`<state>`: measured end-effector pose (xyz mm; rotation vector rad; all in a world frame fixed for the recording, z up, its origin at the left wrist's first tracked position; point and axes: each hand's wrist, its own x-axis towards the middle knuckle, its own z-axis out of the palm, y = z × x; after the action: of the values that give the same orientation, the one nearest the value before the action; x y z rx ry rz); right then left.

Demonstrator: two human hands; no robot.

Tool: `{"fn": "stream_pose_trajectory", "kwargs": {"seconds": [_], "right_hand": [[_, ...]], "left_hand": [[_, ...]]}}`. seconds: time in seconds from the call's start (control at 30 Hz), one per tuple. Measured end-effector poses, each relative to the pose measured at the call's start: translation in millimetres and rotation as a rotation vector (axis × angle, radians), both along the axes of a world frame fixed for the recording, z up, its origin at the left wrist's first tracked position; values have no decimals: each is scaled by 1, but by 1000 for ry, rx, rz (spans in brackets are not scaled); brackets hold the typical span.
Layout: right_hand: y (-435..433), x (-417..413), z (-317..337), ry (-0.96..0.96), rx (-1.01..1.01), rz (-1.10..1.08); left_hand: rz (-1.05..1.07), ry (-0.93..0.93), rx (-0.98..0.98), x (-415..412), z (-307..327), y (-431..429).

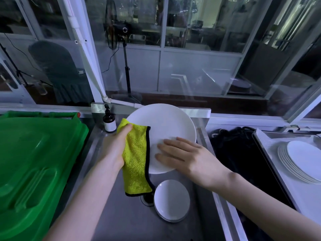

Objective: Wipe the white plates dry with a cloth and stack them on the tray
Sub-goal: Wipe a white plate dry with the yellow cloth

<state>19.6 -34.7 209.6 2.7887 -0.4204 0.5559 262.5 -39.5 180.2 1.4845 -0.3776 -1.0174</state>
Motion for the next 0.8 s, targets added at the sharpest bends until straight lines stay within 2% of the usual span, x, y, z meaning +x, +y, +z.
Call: {"fn": "stream_pose_trajectory", "kwargs": {"seconds": [0.1, 0.17, 0.23, 0.37, 0.5, 0.57, 0.63, 0.73, 0.8], "right_hand": [[2, 3, -2, -97, 60, -13], [7, 8, -3, -192, 255, -90], [11, 13, -4, -349, 533, -204], [10, 17, -14, -742, 1097, -353], [17, 26, -29, -1137, 1558, -346], [17, 31, -31, -1236, 1587, -351], [15, 37, -32, -1245, 1511, -374], [7, 46, -27, -1295, 1463, -343], [-1, 46, -21, -1330, 1415, -368]], "left_hand": [[-92, 106, -23, 6, 4, 1], [-106, 178, -29, 9, 3, 3], [-6, 187, -54, 9, 1, 6], [211, 62, -231, 3, -3, 7], [114, -282, -232, -35, -14, 8], [72, -421, -238, -46, -18, 12], [-40, -559, -270, -49, -18, 15], [-308, -943, -542, -60, -18, 18], [-429, -1090, -624, -70, -20, 17]]}}
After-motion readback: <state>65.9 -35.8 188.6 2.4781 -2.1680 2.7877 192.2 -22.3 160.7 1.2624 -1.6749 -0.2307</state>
